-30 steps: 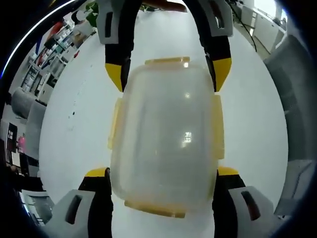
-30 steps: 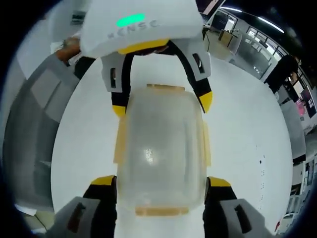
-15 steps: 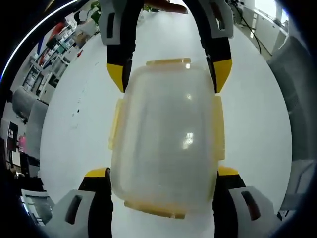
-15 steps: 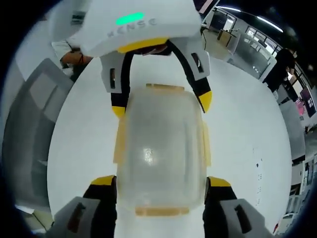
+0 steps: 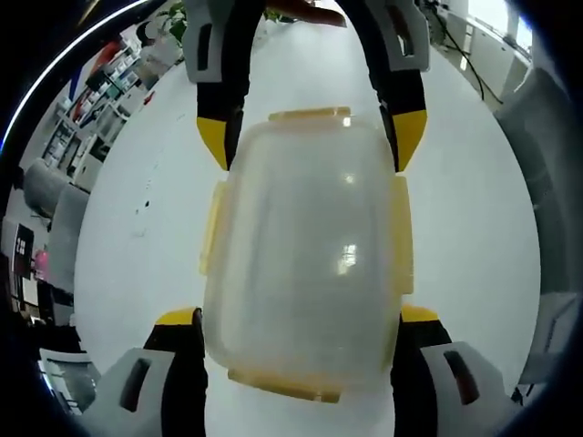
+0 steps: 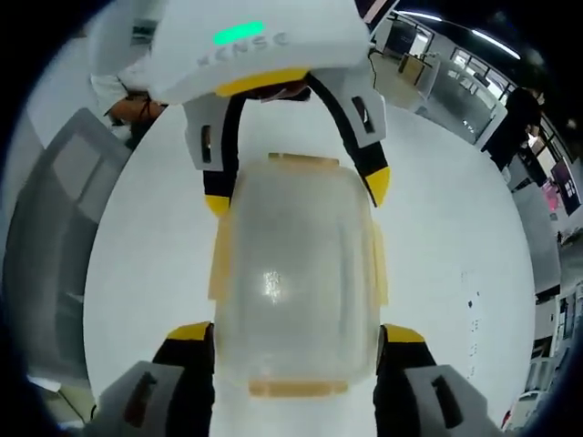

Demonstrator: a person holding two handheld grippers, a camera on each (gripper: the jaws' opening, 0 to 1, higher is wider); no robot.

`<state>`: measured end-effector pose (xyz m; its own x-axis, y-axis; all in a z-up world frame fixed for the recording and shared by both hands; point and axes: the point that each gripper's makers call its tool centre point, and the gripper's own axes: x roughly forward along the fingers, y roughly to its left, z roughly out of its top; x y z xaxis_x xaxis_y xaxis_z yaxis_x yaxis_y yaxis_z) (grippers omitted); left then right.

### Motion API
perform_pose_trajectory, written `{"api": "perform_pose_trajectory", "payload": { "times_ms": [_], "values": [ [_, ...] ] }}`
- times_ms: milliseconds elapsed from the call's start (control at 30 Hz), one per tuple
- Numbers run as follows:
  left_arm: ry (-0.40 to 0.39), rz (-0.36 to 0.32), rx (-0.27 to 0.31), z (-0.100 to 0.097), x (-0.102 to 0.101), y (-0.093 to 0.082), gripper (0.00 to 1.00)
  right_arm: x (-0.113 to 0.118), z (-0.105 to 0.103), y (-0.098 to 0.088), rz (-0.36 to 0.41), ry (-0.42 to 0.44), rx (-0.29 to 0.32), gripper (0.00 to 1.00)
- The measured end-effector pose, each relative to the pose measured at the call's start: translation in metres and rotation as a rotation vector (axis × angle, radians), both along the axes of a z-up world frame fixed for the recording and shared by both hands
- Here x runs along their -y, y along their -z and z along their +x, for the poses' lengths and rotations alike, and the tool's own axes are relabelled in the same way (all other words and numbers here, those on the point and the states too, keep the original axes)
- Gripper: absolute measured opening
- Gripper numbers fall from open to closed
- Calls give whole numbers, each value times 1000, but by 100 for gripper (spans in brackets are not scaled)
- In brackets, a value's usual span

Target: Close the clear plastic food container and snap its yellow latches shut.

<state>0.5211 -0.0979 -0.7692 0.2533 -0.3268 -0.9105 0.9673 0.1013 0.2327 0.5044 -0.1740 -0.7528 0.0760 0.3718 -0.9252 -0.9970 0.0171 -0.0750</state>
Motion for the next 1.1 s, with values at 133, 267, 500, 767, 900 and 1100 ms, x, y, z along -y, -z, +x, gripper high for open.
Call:
{"api": "perform_pose_trajectory", "payload": {
  "times_ms": [133,267,500,767,900,1100],
  "values": [
    [2,6,4,0,0,0,83,0,0,0,4,5,6,73],
    [-12,-9,-3,-3,1,-1,85,2,-2,2,27,28,3,80],
    [-53,-51,-6,-7,-3,-1,89,9,-2,-7,91,103,22,81],
    [-106,-92,3,-9,-7,-3,90,16,-10,-4,111,147,24,81],
    [-121,-108,-5,-11,-9,-5,90,19,-11,-6,115,165,24,81],
    [-153,-143,14,-9,-9,-13,90,24,-15,-7,128,191,21,81]
  ]
}}
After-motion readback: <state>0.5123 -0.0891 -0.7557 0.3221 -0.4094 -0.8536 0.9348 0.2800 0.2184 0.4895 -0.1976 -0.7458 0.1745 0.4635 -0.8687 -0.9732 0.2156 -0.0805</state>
